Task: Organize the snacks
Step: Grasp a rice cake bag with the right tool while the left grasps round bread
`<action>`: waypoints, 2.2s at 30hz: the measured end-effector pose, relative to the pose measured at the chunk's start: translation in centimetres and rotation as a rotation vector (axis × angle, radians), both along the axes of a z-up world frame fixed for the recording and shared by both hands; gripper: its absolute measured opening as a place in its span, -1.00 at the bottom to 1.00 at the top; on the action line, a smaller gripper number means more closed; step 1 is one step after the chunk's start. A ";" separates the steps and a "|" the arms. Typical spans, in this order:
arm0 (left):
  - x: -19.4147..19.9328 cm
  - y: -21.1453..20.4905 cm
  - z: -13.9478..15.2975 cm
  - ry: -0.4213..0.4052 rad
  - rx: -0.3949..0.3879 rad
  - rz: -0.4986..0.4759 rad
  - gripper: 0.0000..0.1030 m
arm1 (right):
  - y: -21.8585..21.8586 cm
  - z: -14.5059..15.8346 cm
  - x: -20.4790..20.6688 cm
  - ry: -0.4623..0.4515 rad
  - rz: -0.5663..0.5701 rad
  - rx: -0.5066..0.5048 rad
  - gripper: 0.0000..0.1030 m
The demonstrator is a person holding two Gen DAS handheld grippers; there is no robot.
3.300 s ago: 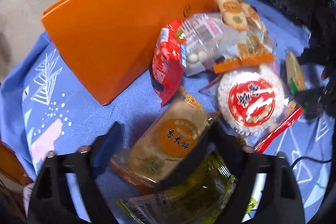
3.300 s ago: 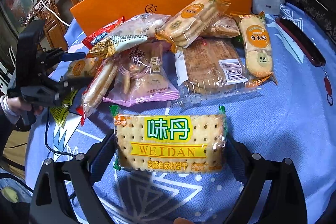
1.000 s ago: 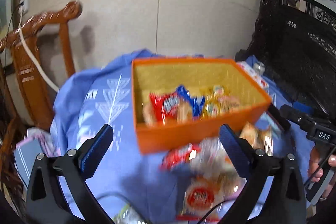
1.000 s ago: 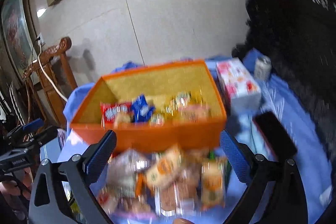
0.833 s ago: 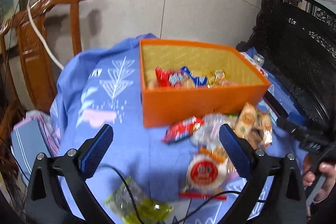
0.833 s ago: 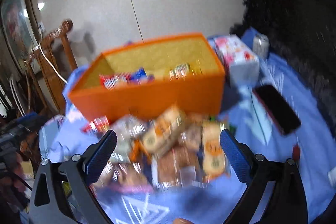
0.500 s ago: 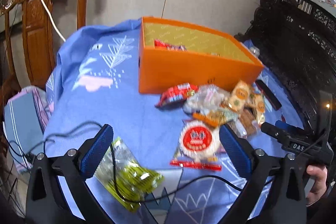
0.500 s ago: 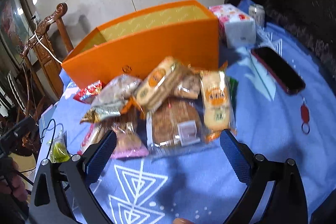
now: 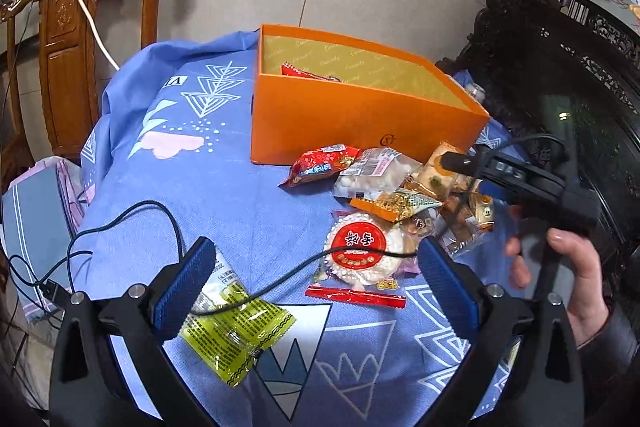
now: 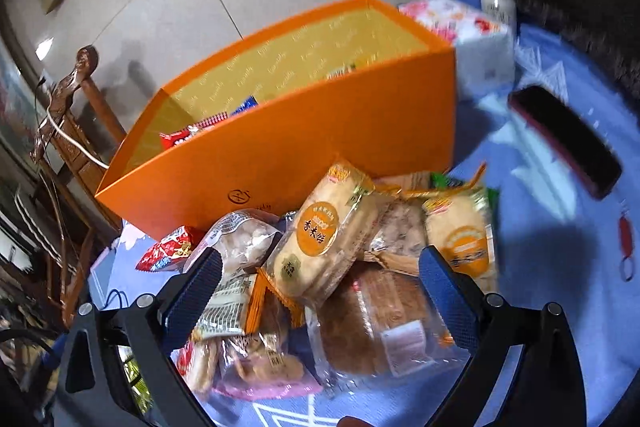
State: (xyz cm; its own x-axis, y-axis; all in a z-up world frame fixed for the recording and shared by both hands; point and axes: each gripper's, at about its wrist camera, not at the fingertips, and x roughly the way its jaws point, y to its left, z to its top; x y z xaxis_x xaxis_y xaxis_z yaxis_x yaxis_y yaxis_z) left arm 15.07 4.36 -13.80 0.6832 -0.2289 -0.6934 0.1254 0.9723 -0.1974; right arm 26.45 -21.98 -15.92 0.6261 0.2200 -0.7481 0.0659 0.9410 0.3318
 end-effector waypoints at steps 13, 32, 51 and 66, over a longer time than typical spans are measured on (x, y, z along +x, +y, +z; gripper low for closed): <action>0.8 -0.2 -1.3 0.014 0.027 0.007 0.92 | 1.8 -0.8 2.6 -0.027 0.015 -0.151 -0.26; 2.9 -3.9 -2.4 0.082 0.010 -0.165 0.92 | -4.3 2.8 -10.5 -0.104 0.103 -0.178 -0.29; 6.1 -4.9 -3.3 0.181 -0.049 -0.307 0.92 | -9.9 -1.5 -15.2 -0.012 -0.034 -0.132 -0.28; 6.8 -7.9 -8.6 0.201 0.075 -0.402 0.47 | -8.1 0.1 -15.3 -0.060 -0.007 -0.139 -0.28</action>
State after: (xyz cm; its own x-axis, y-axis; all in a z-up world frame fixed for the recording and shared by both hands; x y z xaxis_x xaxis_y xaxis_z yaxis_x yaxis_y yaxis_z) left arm 21.90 -3.55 -22.44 0.4001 -0.3929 -0.8280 0.4623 0.8666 -0.1878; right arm 11.18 -30.09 -15.87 0.6717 0.1124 -0.7322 0.0569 0.9777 0.2023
